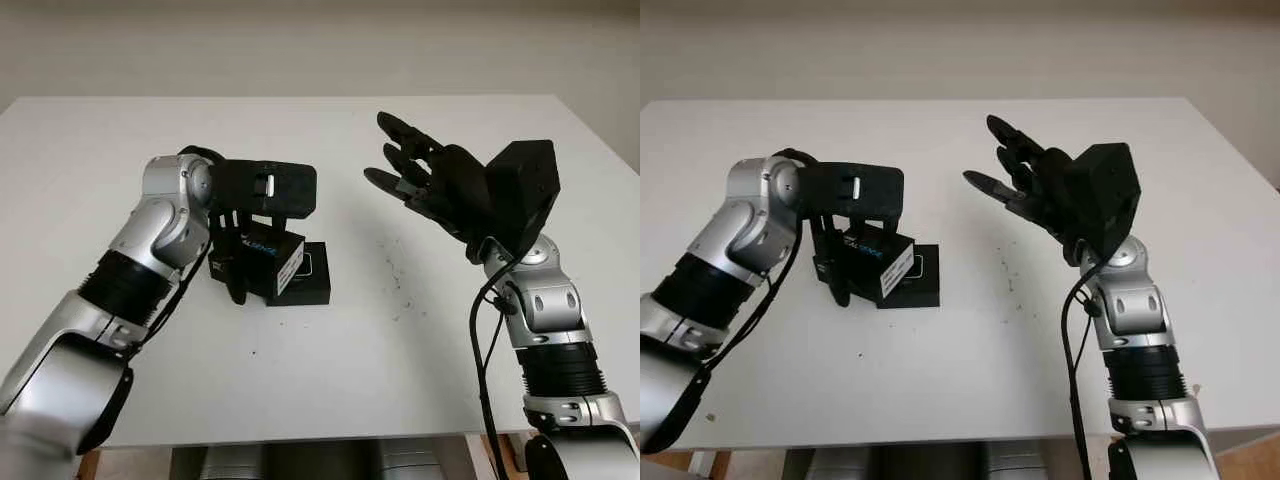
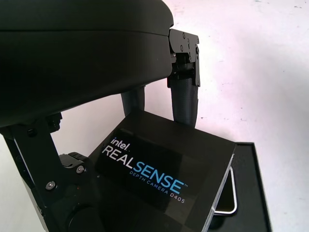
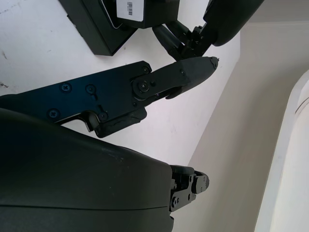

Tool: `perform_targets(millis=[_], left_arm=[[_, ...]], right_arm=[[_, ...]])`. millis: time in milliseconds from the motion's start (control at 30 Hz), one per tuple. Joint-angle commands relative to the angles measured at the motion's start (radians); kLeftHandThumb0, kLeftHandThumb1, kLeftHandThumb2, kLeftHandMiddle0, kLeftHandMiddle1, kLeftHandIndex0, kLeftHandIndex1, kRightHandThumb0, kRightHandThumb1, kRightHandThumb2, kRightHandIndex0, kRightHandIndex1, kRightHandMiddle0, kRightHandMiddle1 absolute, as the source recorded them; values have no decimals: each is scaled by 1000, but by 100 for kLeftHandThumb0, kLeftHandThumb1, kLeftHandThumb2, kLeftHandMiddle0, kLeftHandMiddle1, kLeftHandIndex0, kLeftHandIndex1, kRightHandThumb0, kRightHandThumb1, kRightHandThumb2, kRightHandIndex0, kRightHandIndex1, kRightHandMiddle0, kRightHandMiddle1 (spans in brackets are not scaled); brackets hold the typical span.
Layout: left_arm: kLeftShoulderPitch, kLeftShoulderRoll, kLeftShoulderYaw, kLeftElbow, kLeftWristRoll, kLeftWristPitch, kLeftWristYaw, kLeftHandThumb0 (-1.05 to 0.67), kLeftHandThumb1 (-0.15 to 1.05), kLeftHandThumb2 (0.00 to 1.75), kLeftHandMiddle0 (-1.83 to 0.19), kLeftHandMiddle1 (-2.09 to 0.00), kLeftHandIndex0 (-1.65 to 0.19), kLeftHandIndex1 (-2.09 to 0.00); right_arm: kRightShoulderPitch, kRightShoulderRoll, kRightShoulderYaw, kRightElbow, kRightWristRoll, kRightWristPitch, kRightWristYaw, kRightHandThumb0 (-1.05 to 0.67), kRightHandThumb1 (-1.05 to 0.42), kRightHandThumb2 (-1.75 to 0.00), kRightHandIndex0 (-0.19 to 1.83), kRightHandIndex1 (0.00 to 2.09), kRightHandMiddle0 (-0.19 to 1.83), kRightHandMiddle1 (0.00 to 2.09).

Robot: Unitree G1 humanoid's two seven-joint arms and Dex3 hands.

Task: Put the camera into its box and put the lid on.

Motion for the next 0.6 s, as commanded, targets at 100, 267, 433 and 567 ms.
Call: perform_targets(millis=[100, 267, 433, 567], left_arm=[[-46, -26, -11, 5, -13, 51, 0, -27, 105, 27, -84, -209, 2, -202], [-61, -52, -35, 21, -4, 108, 11, -31, 105, 28, -58, -209, 19, -148], [-57, -66, -30, 18, -23, 116, 37, -29, 105, 27, -41, -209, 19, -120], [-42, -68, -37, 22, -31, 83, 74, -29, 105, 24, 4, -209, 19, -125]], right_arm=[[-7, 12, -1, -11, -3, -5, -12, -69, -99, -5, 4, 6, 12, 8], [0, 10, -5, -20, 1, -1, -8, -68, -99, -5, 4, 6, 12, 8], [-3, 16, -2, -12, -4, 0, -20, -70, -99, -5, 5, 6, 13, 8], [-3, 25, -1, -5, -4, -7, -29, -72, -98, -5, 6, 7, 14, 9]])
